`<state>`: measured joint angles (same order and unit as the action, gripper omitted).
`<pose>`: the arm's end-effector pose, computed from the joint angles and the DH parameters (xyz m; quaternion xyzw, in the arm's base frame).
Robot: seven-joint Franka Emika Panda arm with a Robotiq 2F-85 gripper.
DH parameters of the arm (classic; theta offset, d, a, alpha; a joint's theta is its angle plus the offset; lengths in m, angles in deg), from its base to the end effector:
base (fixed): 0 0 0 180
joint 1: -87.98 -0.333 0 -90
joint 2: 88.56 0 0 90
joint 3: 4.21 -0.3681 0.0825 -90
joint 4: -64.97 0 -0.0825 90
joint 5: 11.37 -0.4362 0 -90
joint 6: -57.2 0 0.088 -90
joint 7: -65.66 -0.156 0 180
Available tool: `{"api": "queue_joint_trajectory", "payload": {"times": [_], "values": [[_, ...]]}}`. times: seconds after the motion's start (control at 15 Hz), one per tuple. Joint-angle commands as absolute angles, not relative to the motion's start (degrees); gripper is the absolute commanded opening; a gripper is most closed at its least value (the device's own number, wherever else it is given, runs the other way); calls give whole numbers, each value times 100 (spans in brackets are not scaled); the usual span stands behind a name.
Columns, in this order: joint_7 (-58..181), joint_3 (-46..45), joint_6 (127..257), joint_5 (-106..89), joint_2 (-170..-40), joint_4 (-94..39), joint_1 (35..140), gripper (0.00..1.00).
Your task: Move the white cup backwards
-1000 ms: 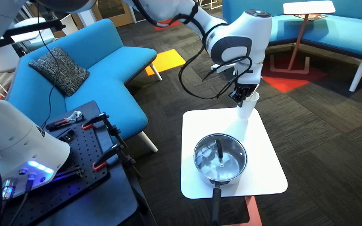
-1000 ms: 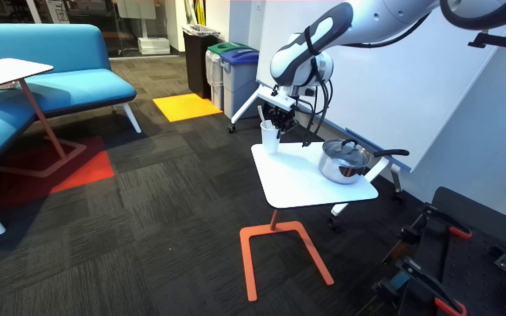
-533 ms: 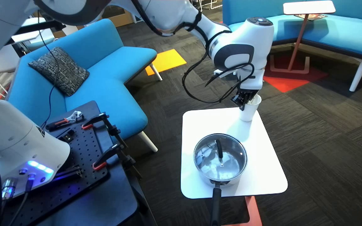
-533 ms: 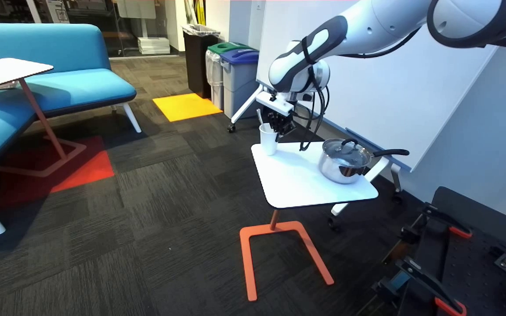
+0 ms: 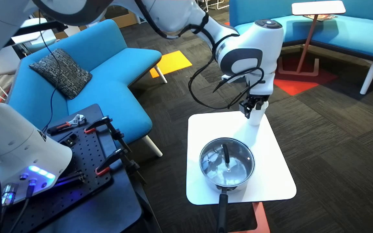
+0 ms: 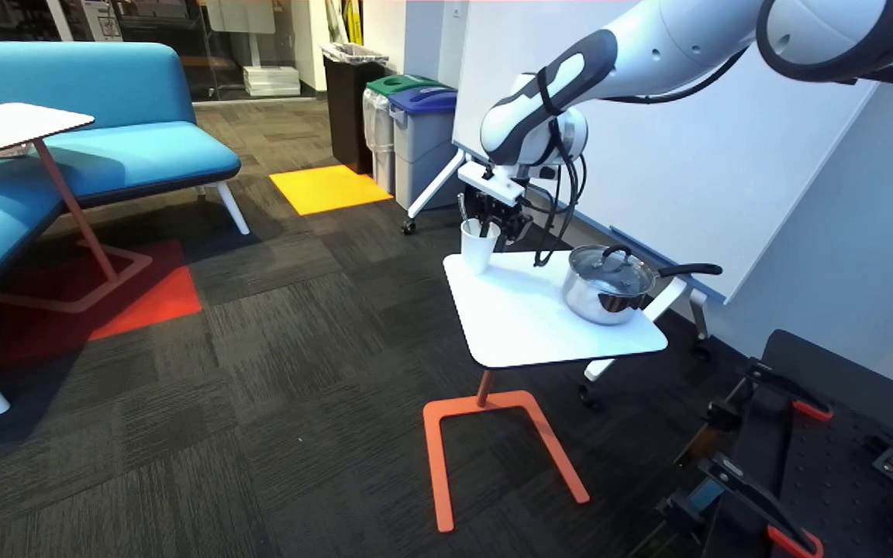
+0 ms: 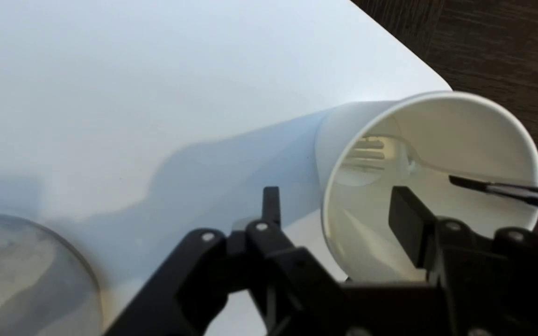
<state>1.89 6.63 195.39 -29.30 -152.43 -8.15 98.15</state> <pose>0.7807 -0.2532 0.0140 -0.6958 0.7175 -0.0126 0.0293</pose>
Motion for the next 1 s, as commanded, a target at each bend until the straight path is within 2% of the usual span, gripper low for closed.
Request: {"api": "queue_joint_trajectory", "payload": {"times": [0.0, 0.07, 0.4, 0.87, 0.93], "values": [[802, 556, 20141, -2998, -14364, -2019, 9850, 95], [1022, 465, 20335, -2991, -14189, -2259, 9927, 100], [2579, 195, 21181, -3118, -13161, -3507, 10255, 100], [4763, 383, 20958, -2873, -11689, -5295, 10183, 100], [4422, 445, 20966, -3026, -12305, -4562, 10173, 100]]}}
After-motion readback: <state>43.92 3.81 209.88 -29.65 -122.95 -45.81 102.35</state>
